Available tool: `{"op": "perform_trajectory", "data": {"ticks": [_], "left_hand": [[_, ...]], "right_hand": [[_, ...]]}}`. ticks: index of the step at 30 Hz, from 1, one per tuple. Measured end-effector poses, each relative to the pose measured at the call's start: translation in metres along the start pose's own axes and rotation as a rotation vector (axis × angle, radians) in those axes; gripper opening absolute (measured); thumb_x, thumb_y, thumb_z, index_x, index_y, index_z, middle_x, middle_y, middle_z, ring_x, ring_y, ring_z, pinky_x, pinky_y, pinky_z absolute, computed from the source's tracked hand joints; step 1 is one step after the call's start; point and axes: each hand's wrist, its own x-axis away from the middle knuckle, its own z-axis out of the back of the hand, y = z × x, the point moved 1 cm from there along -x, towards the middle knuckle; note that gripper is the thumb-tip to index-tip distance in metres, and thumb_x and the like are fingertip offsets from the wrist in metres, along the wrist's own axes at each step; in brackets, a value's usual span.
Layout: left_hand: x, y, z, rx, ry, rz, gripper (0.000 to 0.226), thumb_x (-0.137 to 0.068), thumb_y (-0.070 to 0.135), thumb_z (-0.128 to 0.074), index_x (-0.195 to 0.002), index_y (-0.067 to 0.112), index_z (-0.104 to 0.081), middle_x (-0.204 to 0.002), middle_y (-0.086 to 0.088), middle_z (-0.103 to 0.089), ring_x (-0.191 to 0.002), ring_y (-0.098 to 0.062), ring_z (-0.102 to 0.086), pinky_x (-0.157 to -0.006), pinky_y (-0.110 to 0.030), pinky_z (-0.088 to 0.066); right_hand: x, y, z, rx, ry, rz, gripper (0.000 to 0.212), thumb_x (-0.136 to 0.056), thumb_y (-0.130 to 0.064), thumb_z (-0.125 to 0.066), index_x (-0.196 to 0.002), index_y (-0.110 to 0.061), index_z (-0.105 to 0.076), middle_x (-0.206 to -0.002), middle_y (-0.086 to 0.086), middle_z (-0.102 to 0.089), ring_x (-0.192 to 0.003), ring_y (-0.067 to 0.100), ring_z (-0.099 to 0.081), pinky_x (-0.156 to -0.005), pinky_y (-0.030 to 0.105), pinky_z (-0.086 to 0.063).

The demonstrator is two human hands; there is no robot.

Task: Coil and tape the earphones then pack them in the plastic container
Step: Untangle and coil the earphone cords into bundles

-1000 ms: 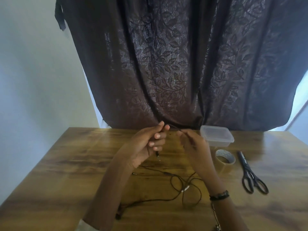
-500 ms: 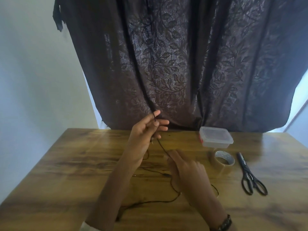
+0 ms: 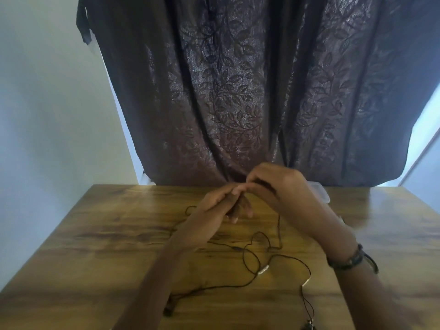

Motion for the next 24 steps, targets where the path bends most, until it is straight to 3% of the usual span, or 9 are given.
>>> {"op": "perform_trajectory", "data": {"ticks": [4, 8, 11, 14, 18, 20, 24], "left_hand": [[0.003, 0.007, 0.000, 0.122, 0.008, 0.021, 0.036, -0.101, 0.027, -0.031, -0.095, 0.011, -0.062, -0.059, 0.006, -0.046, -0.052, -0.008, -0.034, -0.054, -0.013, -0.035], [0.001, 0.007, 0.007, 0.379, -0.006, 0.026, 0.029, -0.097, 0.028, -0.038, -0.082, 0.019, -0.062, -0.053, 0.009, -0.037, -0.045, -0.003, -0.028, -0.047, -0.014, -0.029], [0.001, 0.011, 0.010, 0.608, -0.015, -0.018, 0.027, -0.095, 0.023, -0.039, -0.086, 0.017, -0.064, -0.053, 0.009, -0.041, -0.043, -0.001, -0.035, -0.046, -0.013, -0.034], [-0.005, 0.014, 0.014, 0.769, 0.042, -0.083, 0.023, -0.095, 0.014, -0.038, -0.105, 0.008, -0.059, -0.057, 0.008, -0.049, -0.046, 0.000, -0.043, -0.048, -0.013, -0.041], [-0.009, 0.013, 0.016, 0.668, 0.148, -0.110, 0.030, -0.097, 0.007, -0.037, -0.123, 0.006, -0.052, -0.070, 0.005, -0.058, -0.057, -0.003, -0.050, -0.060, -0.015, -0.047], [-0.008, 0.012, 0.015, 0.536, 0.169, -0.111, 0.035, -0.094, 0.008, -0.039, -0.127, 0.010, -0.051, -0.079, 0.005, -0.063, -0.065, -0.004, -0.053, -0.067, -0.017, -0.049], [-0.007, 0.006, 0.010, 0.192, 0.237, -0.099, 0.038, -0.099, 0.004, -0.036, -0.135, 0.015, -0.043, -0.093, 0.007, -0.067, -0.074, -0.004, -0.056, -0.074, -0.019, -0.048]], "right_hand": [[-0.013, 0.007, 0.009, -0.183, -0.015, -0.012, 0.023, -0.089, -0.027, -0.063, -0.079, -0.006, -0.065, -0.073, 0.000, -0.062, -0.066, 0.012, -0.058, -0.062, 0.026, -0.048], [-0.010, 0.012, 0.006, -0.315, 0.040, -0.091, 0.029, -0.090, -0.030, -0.058, -0.078, -0.005, -0.065, -0.069, 0.001, -0.062, -0.062, 0.016, -0.056, -0.058, 0.028, -0.044], [0.001, 0.017, -0.011, -0.374, 0.043, -0.160, 0.028, -0.095, -0.036, -0.048, -0.081, -0.018, -0.064, -0.064, -0.008, -0.052, -0.057, 0.012, -0.050, -0.054, 0.026, -0.040], [0.020, 0.016, -0.038, -0.405, 0.070, -0.214, 0.020, -0.100, -0.028, -0.044, -0.086, -0.029, -0.058, -0.064, -0.009, -0.051, -0.054, 0.014, -0.050, -0.050, 0.032, -0.041], [0.041, 0.002, -0.067, -0.376, 0.100, -0.232, 0.017, -0.099, -0.023, -0.045, -0.093, -0.019, -0.060, -0.062, -0.009, -0.051, -0.047, 0.015, -0.047, -0.041, 0.025, -0.036], [0.045, -0.007, -0.071, -0.347, 0.089, -0.217, 0.020, -0.099, -0.028, -0.044, -0.092, -0.017, -0.060, -0.061, -0.015, -0.050, -0.048, 0.009, -0.047, -0.043, 0.019, -0.036], [0.047, -0.016, -0.061, -0.240, 0.037, -0.192, 0.019, -0.098, -0.034, -0.048, -0.092, -0.020, -0.060, -0.065, -0.012, -0.054, -0.053, 0.014, -0.052, -0.046, 0.030, -0.043]]}}
